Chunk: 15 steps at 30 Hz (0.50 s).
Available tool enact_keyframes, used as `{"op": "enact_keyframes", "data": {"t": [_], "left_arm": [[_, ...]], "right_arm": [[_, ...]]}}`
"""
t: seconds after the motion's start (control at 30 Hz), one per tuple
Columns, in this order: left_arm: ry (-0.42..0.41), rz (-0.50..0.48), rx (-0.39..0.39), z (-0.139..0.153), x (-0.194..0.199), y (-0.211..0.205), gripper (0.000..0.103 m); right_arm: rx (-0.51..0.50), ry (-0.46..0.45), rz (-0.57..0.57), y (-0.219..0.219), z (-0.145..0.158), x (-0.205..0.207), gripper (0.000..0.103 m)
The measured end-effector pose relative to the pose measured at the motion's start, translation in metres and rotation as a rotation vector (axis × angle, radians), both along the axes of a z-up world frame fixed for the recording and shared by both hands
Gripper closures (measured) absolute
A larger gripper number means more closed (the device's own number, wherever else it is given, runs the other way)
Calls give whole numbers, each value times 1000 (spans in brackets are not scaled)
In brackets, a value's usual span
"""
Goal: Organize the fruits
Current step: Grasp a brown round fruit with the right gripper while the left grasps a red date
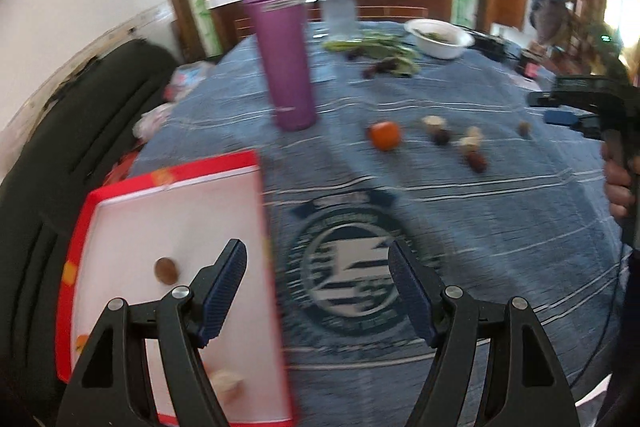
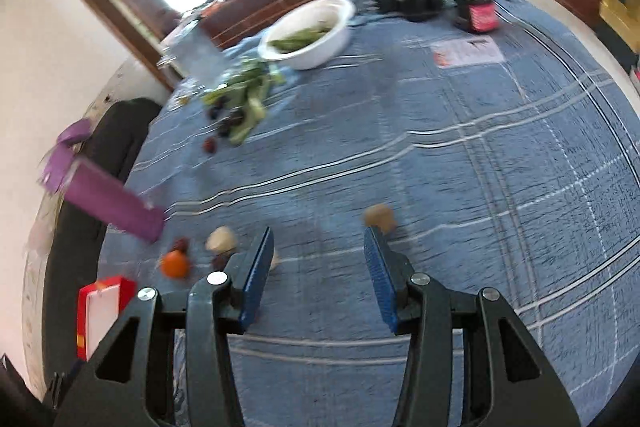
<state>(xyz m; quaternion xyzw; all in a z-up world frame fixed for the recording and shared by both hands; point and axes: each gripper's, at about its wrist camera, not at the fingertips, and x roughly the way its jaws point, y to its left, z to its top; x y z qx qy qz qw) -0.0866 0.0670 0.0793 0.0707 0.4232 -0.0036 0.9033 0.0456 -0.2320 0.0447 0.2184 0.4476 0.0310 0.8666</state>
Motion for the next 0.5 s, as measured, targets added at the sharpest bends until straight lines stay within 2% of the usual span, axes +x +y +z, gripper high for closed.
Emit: {"op": "enact_keyframes", "data": {"t": [0.13, 0.2, 0.5], "left_arm": [[11, -58, 2, -3, 11, -28, 30], [0, -81, 0, -5, 17, -43, 30], [24, -132, -49, -25, 54, -84, 30]], "right_arm": [[85, 8, -53, -25, -20, 7, 54], [110, 28, -45, -27, -30, 12, 54], [42, 28, -51, -23, -36, 25, 55]]}}
